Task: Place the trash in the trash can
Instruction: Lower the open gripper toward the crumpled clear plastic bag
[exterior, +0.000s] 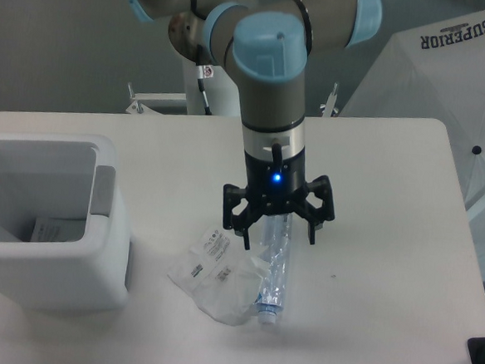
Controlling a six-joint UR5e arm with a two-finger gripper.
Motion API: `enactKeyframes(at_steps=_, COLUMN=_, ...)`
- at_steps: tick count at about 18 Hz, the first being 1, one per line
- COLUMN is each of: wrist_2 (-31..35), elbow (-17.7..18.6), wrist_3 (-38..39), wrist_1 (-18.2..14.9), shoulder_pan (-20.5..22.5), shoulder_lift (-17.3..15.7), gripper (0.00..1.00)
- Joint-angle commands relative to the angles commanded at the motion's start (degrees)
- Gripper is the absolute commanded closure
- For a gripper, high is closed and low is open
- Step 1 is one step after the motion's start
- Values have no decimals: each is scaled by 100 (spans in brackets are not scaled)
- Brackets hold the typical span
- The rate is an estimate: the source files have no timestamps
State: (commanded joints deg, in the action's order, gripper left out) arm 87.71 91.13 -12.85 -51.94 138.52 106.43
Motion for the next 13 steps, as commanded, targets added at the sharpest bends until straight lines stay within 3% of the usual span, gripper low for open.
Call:
enactKeyframes(at_steps=5, wrist_2=9, elbow=194, wrist_3=379, wrist_1=17, shoulder_pan=0, shoulder_lift=325, gripper=0)
enactKeyframes(at_steps=13, wrist_2=44, elbow=159, wrist_3=853, wrist_1=53, shoulder_pan=-26, shoulder_lift=888, gripper=0)
